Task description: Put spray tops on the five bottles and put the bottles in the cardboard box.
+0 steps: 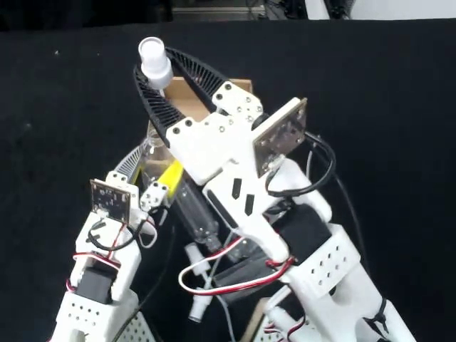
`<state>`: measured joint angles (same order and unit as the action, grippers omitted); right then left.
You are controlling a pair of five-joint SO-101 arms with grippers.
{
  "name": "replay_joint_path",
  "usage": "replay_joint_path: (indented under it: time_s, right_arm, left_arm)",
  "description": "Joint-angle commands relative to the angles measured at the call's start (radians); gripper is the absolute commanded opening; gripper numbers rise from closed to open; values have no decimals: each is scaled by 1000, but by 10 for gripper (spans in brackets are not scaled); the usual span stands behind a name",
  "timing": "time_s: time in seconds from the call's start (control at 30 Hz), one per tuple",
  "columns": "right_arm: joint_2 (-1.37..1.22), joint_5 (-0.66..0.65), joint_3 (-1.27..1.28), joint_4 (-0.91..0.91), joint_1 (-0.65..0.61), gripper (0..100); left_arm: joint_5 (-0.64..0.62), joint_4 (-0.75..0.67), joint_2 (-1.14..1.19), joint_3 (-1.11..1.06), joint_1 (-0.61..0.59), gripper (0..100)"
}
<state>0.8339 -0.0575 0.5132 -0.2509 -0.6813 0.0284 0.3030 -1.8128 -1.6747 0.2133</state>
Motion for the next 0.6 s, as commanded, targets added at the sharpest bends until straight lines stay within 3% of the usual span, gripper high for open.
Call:
replay_joint_path:
  time_s: [0.0, 0.4, 0.57]
  right_arm:
    - [-30, -9, -4, 0, -15, 11]
    - [-28, -11, 117, -12, -64, 12]
    - [45, -11, 81, -249, -106, 113]
  left_arm:
    - [9, -3, -14, -25, 10, 30]
    - [14, -43, -14, -25, 2, 30]
    - [8, -44, -14, -25, 2, 30]
